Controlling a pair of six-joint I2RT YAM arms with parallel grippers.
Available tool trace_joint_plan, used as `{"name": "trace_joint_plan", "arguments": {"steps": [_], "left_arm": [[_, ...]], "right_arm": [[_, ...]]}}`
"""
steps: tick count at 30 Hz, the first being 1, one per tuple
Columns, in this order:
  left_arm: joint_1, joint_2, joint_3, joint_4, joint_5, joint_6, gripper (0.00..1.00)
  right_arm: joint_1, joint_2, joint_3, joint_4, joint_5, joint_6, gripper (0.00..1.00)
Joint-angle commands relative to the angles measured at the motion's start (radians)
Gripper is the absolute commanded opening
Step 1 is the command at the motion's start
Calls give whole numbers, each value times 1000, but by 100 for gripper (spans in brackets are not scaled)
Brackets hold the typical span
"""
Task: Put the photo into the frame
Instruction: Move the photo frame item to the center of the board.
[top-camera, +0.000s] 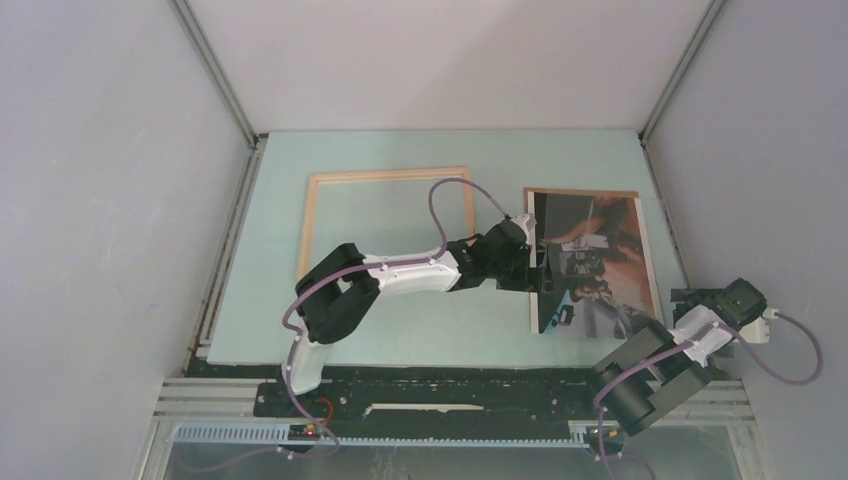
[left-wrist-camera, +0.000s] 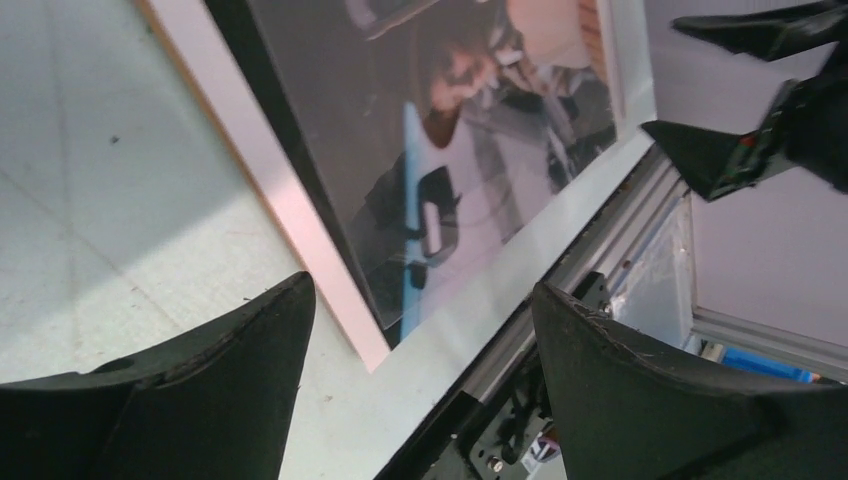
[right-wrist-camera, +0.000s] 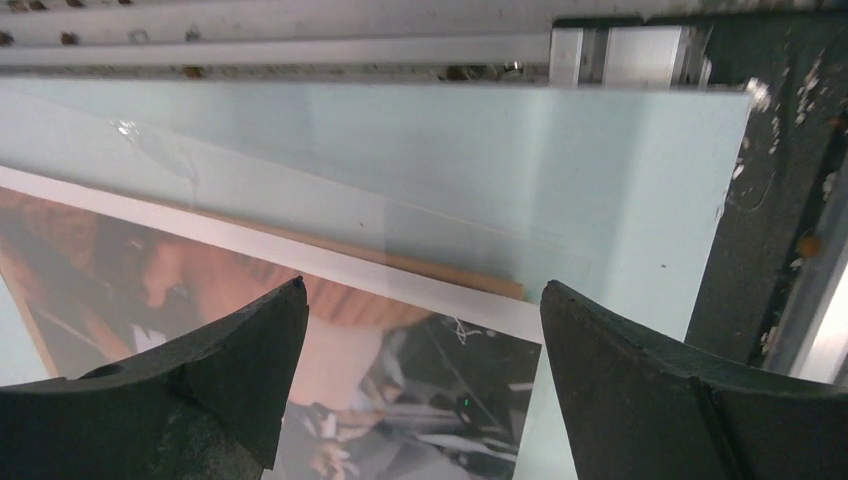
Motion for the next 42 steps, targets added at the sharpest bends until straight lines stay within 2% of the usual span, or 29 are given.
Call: {"name": "trace_joint_plan", "arguments": {"steps": [1, 13, 18, 32, 39, 42], "left_arm": [[0, 31, 139, -63, 55, 78, 85], [26, 47, 185, -100, 53, 88, 89], [54, 67, 184, -88, 77, 46, 91], [87, 119, 152, 1, 116, -87, 95], [95, 133, 150, 22, 136, -103, 96], [98, 141, 158, 24, 133, -106, 96]], "right_arm": [[-51, 1, -33, 87, -129, -5, 93], [-68, 71, -9, 157, -139, -19, 92], [-80, 124, 13, 145, -102, -13, 92], [-101, 139, 35, 137, -6, 6, 92], [-92, 195, 35, 139, -50, 12, 90], [-40, 176, 35, 123, -56, 1, 89]]}}
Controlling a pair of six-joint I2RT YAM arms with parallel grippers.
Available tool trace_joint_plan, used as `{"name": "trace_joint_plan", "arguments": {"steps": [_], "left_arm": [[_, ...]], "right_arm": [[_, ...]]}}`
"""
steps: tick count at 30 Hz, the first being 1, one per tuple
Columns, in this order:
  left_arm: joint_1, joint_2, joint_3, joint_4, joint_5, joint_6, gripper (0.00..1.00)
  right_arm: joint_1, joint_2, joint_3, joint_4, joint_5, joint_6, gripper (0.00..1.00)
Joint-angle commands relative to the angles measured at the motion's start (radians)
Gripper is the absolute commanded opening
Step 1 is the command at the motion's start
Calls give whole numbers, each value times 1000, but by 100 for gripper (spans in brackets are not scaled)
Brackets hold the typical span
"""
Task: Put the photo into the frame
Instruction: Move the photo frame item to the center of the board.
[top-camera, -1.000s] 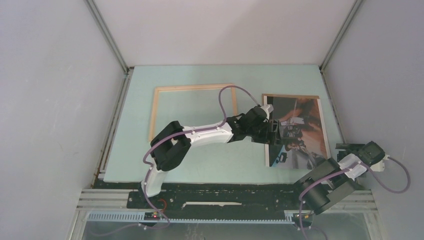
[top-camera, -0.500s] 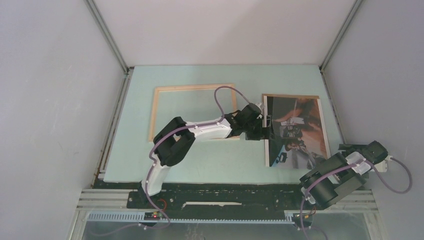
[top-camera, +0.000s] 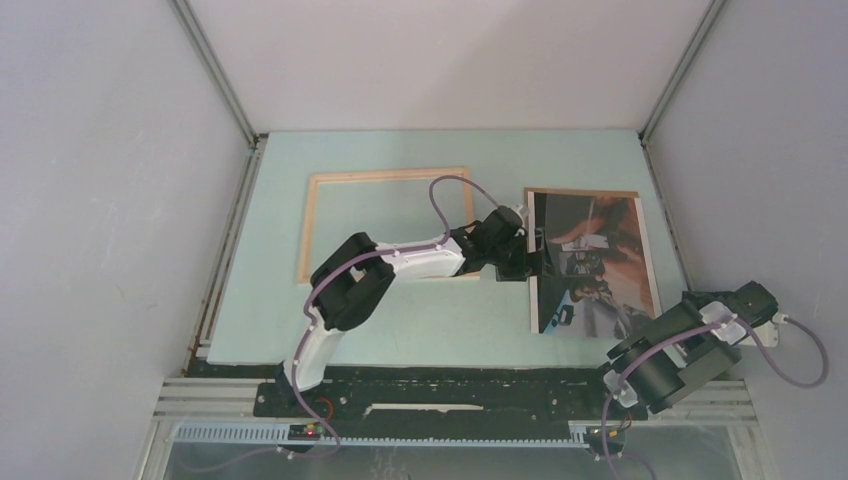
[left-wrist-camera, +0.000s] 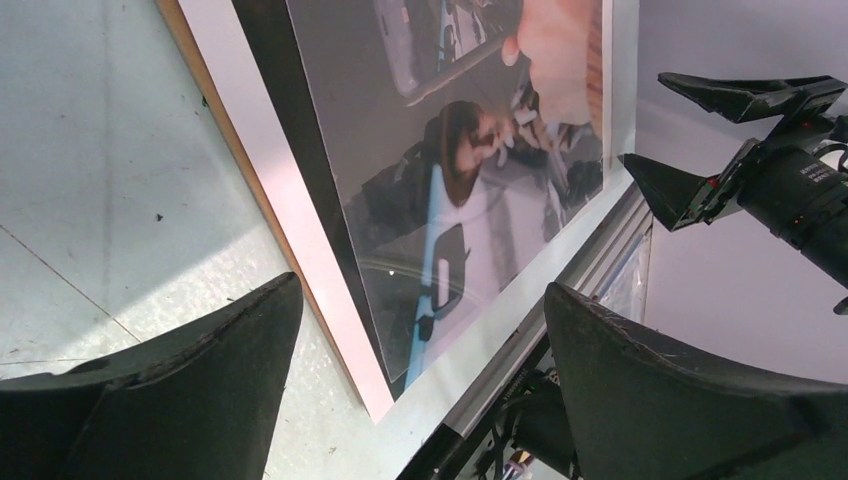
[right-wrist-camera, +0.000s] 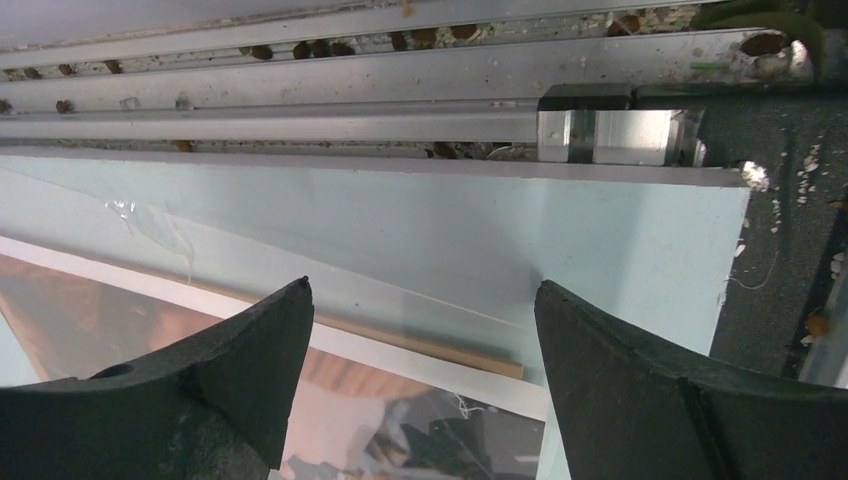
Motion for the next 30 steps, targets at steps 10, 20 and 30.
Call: {"name": "trace_joint_plan", "arguments": {"steps": [10, 20, 30], "left_arm": [[39, 36, 41, 51, 14, -42, 97], [72, 23, 36, 17, 8, -5, 96], [48, -71, -83, -4, 6, 41, 92]], "right_arm": [[172, -58, 20, -46, -64, -23, 88], [304, -161, 20, -93, -111, -61, 87], [280, -124, 55, -91, -2, -92, 88]]}}
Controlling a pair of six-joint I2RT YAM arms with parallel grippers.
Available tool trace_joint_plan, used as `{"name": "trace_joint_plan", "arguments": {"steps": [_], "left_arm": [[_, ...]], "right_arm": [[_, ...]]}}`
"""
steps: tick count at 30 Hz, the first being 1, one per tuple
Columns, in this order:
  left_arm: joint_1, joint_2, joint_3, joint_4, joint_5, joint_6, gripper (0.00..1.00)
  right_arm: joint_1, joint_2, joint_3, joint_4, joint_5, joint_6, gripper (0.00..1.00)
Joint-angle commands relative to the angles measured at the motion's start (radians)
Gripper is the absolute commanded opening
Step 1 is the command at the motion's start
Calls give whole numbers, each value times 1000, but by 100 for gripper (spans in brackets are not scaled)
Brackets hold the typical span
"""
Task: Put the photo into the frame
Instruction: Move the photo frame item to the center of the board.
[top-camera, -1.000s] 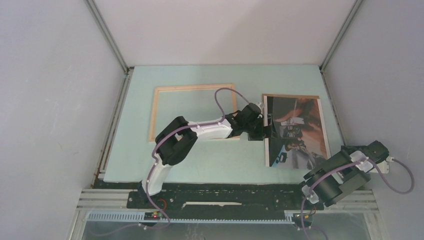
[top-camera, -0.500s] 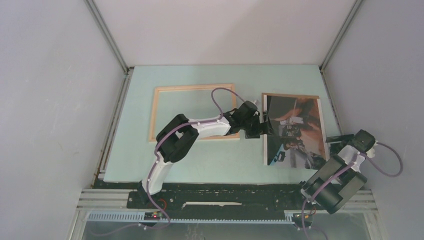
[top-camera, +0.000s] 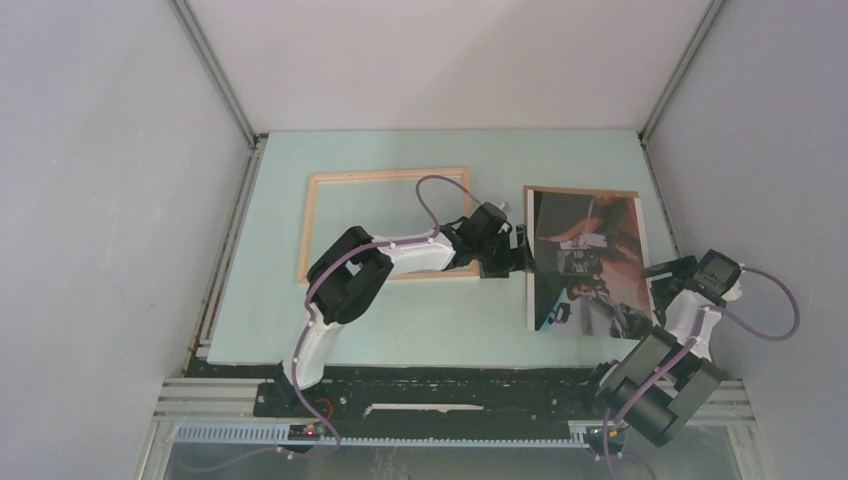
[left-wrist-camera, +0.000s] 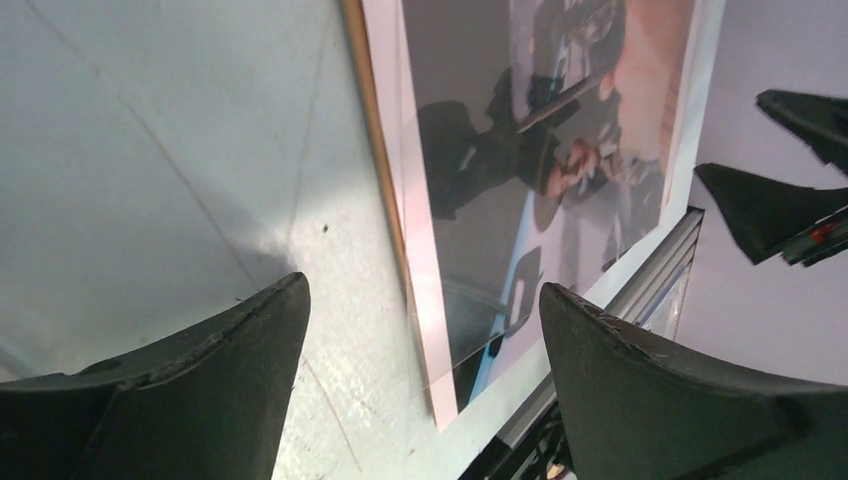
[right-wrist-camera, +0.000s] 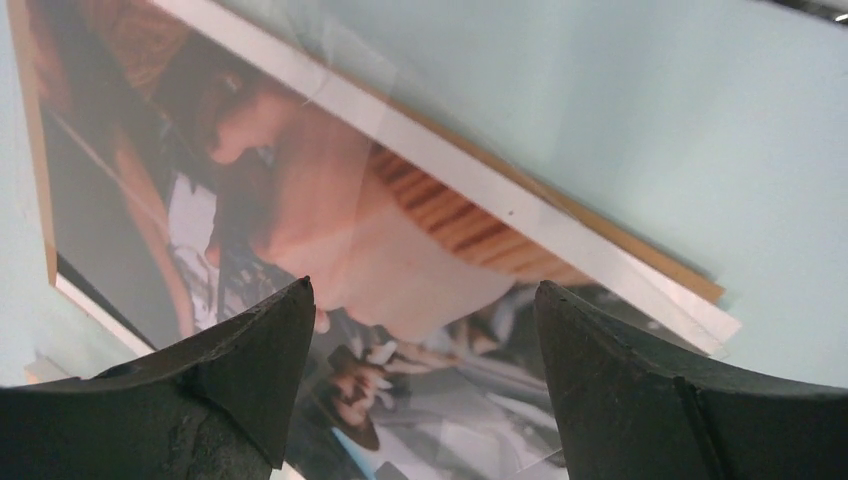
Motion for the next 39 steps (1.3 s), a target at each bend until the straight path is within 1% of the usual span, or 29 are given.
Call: {"name": "trace_joint_plan", "arguments": {"steps": [1, 7, 14, 18, 22, 29, 34, 39], "left_arm": [[-28, -98, -58, 12, 11, 12, 93], [-63, -94, -83, 49, 36, -50, 95], [-83, -121, -164, 129, -44, -131, 92], [-94, -124, -214, 197, -44, -186, 91], [-105, -126, -251, 252, -15, -210, 91], [-116, -142, -289, 328, 50, -241, 91], [-126, -183, -309, 328, 42, -247, 91], [-129, -183, -309, 355, 58, -257, 91]], "right_arm": [[-46, 48, 58, 2, 84, -18, 88], [-100, 101, 55, 20, 63, 5, 88], [-95, 189, 37, 34, 16, 31, 87], [-95, 223, 30, 53, -7, 39, 87], [-93, 250, 22, 70, -29, 44, 86], [-80, 230, 20, 67, -30, 36, 86], [-78, 218, 17, 66, -31, 35, 86], [-75, 213, 16, 66, -37, 32, 86]]}}
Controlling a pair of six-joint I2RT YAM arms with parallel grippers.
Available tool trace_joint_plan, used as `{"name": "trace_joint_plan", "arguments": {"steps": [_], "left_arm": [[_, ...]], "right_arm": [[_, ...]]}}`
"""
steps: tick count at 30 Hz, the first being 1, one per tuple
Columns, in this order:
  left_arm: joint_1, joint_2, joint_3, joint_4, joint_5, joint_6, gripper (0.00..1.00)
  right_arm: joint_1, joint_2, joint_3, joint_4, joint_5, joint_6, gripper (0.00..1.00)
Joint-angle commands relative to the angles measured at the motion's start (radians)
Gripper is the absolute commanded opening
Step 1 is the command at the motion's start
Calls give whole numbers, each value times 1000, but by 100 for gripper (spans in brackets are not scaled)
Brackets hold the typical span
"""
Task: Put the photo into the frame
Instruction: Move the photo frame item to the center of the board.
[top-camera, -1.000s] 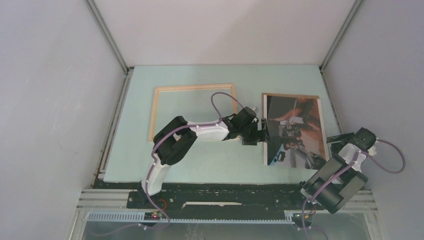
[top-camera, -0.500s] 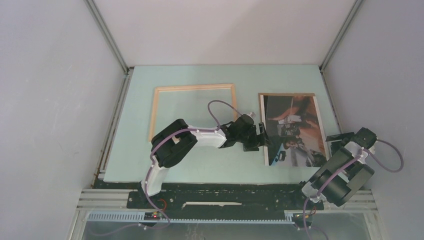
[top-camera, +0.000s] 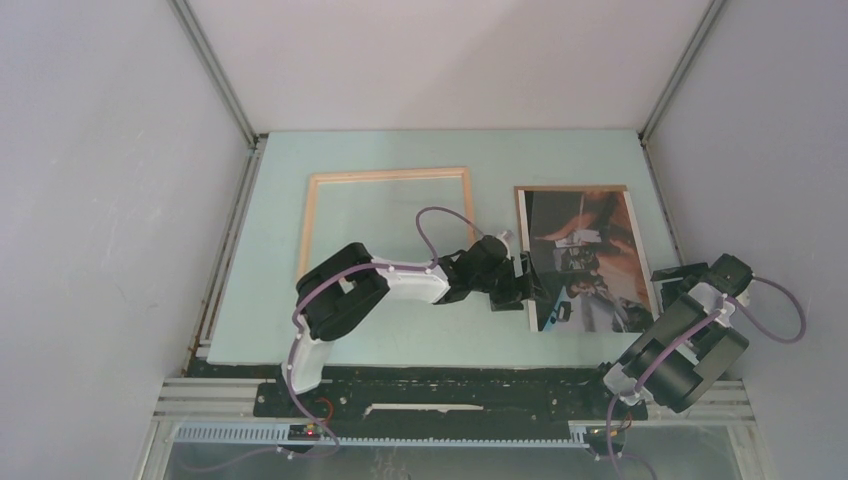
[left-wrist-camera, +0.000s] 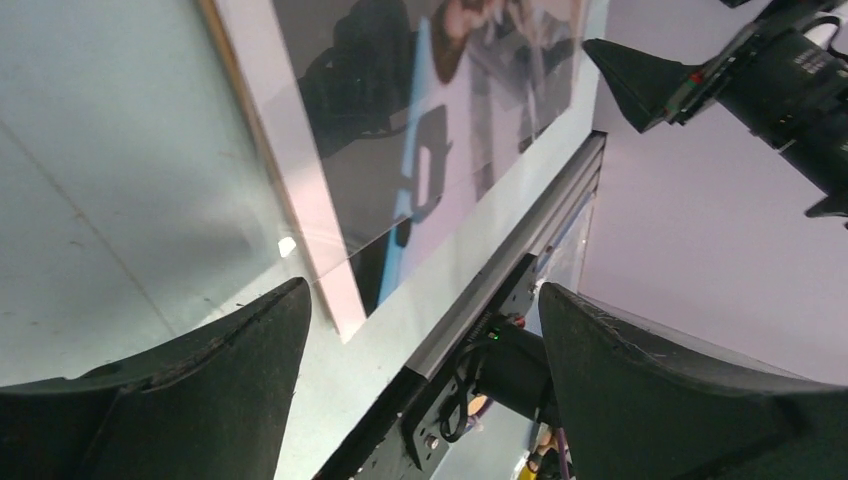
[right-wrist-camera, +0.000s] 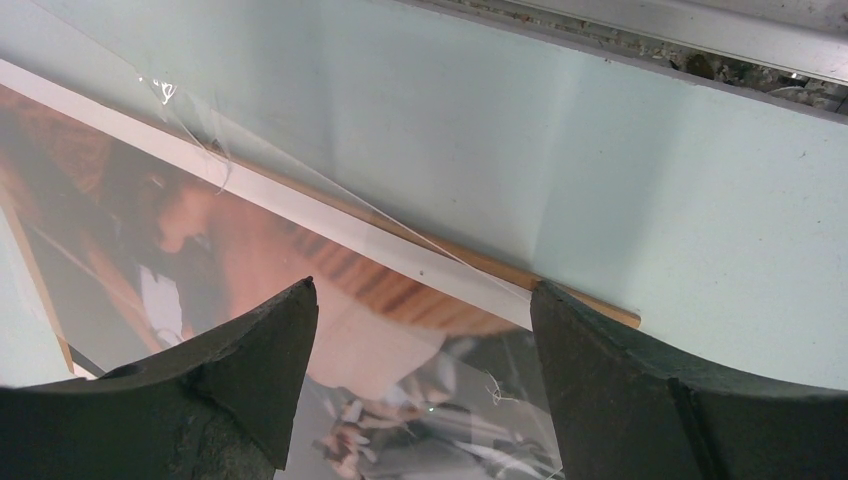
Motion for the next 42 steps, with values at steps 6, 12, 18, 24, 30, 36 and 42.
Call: {"name": "trace_joint_plan", "arguments": {"steps": [6, 12, 18, 24, 30, 36, 42], "left_arm": [[-9, -70, -28, 33, -42, -16, 92], [-8, -86, -38, -29, -125, 21, 96], [-9, -22, -1, 0, -68, -22, 96], [-9, 1, 32, 31, -24, -26, 95], [-9, 18, 46, 69, 20, -47, 95], [-11, -1, 50, 73, 18, -43, 93], [-14, -47, 48, 79, 3, -35, 91]], "right_arm": [[12, -11, -31, -31, -17, 7, 86], [13, -10, -33, -29, -22, 5, 86], [12, -10, -33, -27, -25, 6, 86], [12, -9, -33, -26, -25, 5, 86], [11, -13, -33, -26, -23, 6, 86], [13, -12, -33, -26, -24, 6, 86], [12, -15, -33, -26, -25, 6, 86]]}}
